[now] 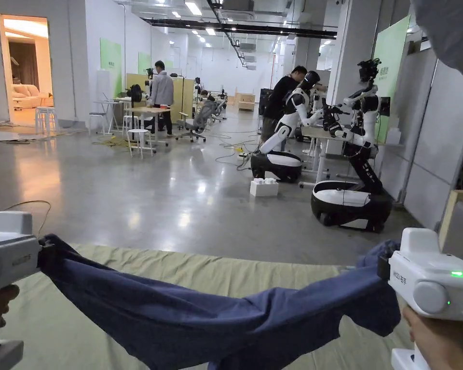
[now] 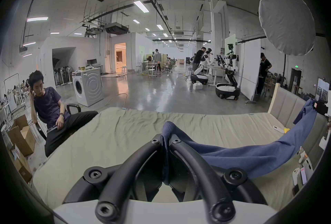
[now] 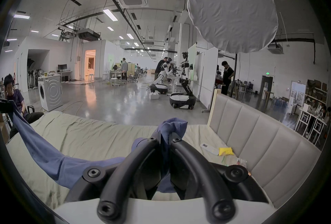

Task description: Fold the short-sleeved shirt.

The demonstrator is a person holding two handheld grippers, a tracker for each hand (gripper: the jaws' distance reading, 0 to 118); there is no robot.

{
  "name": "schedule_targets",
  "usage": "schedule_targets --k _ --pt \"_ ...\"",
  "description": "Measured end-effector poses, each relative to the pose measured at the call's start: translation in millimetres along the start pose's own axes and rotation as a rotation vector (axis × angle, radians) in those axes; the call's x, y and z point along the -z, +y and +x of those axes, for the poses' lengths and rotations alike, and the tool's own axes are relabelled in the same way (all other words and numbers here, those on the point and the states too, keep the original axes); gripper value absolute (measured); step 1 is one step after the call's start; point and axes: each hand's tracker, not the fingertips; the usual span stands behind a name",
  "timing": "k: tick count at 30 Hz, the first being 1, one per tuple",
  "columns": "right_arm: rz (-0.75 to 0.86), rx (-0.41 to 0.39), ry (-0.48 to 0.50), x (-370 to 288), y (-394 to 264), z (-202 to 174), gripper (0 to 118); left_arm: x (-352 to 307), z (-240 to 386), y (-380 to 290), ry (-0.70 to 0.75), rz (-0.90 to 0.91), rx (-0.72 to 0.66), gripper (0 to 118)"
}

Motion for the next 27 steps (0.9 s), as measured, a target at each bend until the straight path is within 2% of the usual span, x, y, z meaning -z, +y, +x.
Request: schedule_targets --k 7,11,17,23,27 --pt "-0.097 -0.055 0.008 -56.6 -87.7 5.1 7 -52.9 -14.9 -103.9 -0.039 -0.082 -0.030 5" --pt "-0.193 -0.065 0.008 -95.3 -139.4 12.4 7 -101.8 -23.1 -152.1 -0.023 -0.138 -0.062 5" --pt "-0.342 -0.084 0.009 -145.0 -201.2 17.9 7 -138.2 -42.2 -211.6 -0.014 -0.276 -0.096 5" --pt "-0.499 -0.161 0.003 -165.8 -256.6 9.5 7 -149.6 -40.0 -253.0 0.012 -0.449 -0.064 5" --pt "-0.587 -0.141 -0.004 -163.7 -282.7 6.8 7 -129.7 -45.5 -275.7 0.024 -0.548 -0.033 5"
